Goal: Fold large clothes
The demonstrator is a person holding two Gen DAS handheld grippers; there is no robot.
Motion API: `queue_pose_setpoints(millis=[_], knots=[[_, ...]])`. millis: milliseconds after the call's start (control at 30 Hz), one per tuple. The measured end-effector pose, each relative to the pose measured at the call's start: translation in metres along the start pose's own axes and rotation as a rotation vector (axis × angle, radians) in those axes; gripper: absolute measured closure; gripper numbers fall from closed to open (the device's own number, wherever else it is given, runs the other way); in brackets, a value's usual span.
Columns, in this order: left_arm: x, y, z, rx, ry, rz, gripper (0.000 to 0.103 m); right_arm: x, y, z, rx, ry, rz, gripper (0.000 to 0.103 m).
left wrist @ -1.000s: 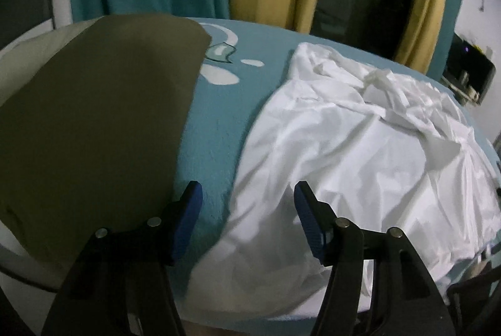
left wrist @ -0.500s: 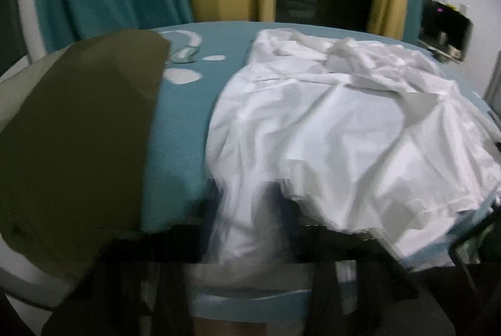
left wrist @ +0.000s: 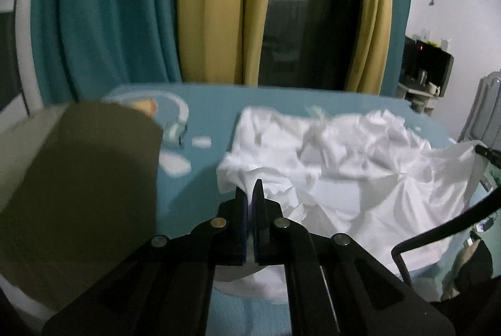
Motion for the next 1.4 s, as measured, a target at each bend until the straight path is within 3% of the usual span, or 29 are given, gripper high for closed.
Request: queue_pose_setpoints(millis=[167,400,667,933,1000,1067,1100,1133,1167,1200,1233,1400], knots=[[0.013,-0.006,-0.039,0.024,0.06,-0.006,0.1,0.016,0.009,-0.036,-0.008,0.045,0.012,0.099],[0.067,-0.021,-0.081,-0.03,0.053,0.025,0.1,0.072,0.019,-0.071,0.061,0.022,-0.036,0.099],[0.158,-0.036,-0.106,-0.183,-0.038,0.107,0.1,0.154,0.016,-0.1,0.075,-0.046,-0.063,0.099],[0.239,-0.055,-0.094,-0.255,-0.15,0.048,0.1,0.246,0.031,-0.089,0.173,-0.213,-0.115,0.098],[0.258,-0.056,-0.087,-0.262,-0.187,0.035,0.099,0.263,0.033,-0.083,0.187,-0.246,-0.102,0.096],[0.273,-0.052,-0.077,-0.268,-0.253,0.035,0.099,0.275,0.033,-0.076,0.181,-0.289,-0.052,0.08],[0.276,-0.05,-0.075,-0.256,-0.271,0.023,0.094,0.277,0.034,-0.073,0.179,-0.293,-0.03,0.073],[0.277,-0.049,-0.075,-0.244,-0.273,0.01,0.085,0.275,0.035,-0.072,0.178,-0.285,-0.008,0.059],[0.274,-0.048,-0.074,-0.226,-0.266,-0.02,0.079,0.269,0.038,-0.072,0.176,-0.268,0.012,0.054],[0.269,-0.047,-0.076,-0.21,-0.255,-0.046,0.067,0.263,0.04,-0.073,0.173,-0.251,0.027,0.054],[0.263,-0.046,-0.078,-0.203,-0.238,-0.057,0.063,0.256,0.041,-0.075,0.17,-0.235,0.044,0.054],[0.218,-0.04,-0.096,-0.16,-0.124,-0.049,0.058,0.204,0.047,-0.094,0.141,-0.112,0.101,0.05]])
Point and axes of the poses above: each gripper's, at about its wrist camera, not at the fingertips, and x roughly the way its jaws point, y to its right, z to its underside, the point moved 6 cm from there along x, roughly the way its jaws point, and after that the axes turned 1 degree about z, right-handed, at the moved point
